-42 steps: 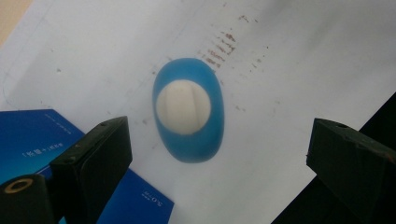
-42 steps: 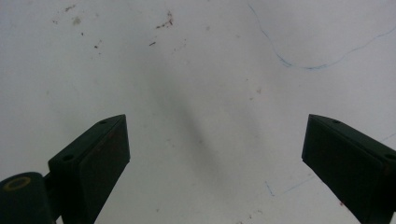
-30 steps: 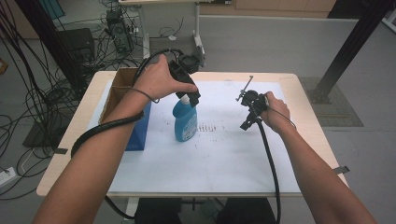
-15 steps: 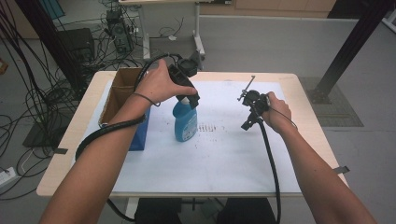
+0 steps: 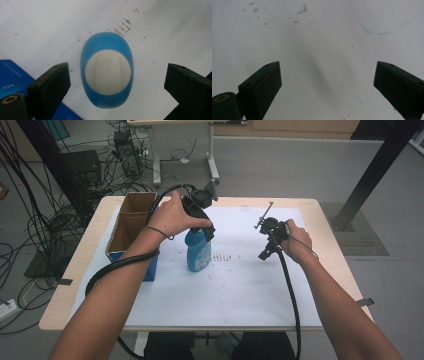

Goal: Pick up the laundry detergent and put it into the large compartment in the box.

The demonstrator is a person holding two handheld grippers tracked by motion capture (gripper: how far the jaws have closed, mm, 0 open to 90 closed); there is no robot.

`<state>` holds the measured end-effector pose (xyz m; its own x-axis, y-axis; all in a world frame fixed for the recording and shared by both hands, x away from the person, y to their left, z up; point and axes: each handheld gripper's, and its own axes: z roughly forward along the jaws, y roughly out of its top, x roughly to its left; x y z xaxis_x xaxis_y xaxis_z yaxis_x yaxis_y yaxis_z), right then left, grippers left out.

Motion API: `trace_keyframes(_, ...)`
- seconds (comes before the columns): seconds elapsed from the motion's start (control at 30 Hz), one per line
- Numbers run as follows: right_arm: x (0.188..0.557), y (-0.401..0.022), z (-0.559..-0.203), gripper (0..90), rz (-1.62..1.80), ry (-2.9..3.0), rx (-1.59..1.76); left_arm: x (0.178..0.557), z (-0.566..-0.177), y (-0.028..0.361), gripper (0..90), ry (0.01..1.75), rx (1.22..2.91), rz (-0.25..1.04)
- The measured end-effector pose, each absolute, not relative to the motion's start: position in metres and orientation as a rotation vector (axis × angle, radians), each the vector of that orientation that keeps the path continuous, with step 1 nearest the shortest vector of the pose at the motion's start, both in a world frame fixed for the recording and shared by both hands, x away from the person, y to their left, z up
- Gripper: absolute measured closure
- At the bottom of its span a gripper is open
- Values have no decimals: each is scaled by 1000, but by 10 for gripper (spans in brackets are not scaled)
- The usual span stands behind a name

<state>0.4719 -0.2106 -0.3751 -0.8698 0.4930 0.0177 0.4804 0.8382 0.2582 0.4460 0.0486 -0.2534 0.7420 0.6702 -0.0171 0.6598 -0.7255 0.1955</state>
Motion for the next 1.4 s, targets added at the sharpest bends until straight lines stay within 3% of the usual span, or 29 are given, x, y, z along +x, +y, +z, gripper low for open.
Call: trace_keyframes(1.4, 471, -205, -381, 72, 387, 2979, 772, 451, -285, 50, 70, 1099, 2760, 65)
